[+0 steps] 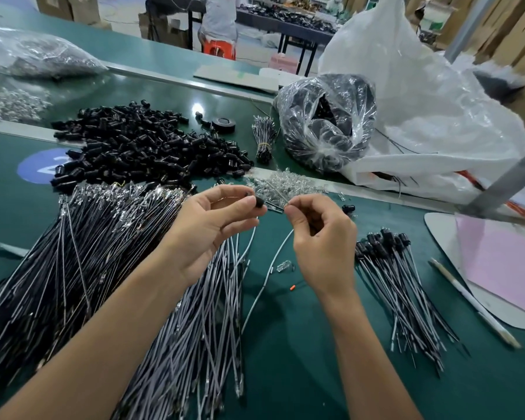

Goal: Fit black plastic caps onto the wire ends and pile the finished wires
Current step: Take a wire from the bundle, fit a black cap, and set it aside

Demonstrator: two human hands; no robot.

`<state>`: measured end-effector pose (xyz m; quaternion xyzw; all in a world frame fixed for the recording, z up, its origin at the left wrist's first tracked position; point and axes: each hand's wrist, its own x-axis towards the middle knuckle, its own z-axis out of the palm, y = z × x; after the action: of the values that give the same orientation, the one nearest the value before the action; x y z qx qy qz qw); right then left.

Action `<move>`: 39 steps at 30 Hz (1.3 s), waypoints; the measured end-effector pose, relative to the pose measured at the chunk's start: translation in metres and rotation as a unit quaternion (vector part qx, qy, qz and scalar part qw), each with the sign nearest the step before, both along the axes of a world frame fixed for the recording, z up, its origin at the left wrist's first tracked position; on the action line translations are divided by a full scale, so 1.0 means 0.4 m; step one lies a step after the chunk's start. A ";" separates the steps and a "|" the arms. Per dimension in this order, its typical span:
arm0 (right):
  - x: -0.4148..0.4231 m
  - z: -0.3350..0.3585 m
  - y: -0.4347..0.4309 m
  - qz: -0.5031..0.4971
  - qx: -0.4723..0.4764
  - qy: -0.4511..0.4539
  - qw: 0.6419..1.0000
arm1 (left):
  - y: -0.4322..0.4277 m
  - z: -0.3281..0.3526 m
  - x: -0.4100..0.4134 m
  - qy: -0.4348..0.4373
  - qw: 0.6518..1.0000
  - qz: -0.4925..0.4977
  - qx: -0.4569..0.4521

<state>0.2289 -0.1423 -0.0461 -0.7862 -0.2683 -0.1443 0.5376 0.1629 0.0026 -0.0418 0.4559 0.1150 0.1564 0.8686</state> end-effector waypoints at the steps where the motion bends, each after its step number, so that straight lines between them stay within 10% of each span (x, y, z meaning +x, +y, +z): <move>1: -0.001 0.000 0.002 0.001 0.000 -0.002 1.000 | -0.003 -0.002 0.000 0.002 1.000 -0.002 0.013; 21: -0.018 0.011 0.007 0.061 0.079 0.125 0.987 | 0.009 -0.011 0.009 0.003 0.997 0.061 -0.045; 39: -0.014 0.008 0.002 0.029 0.004 0.042 0.999 | 0.015 -0.006 0.005 -0.026 0.991 0.098 -0.086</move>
<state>0.2235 -0.1414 -0.0430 -0.7811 -0.2676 -0.0971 0.5557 0.1649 0.0084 -0.0440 0.3620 0.1497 0.2420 0.8877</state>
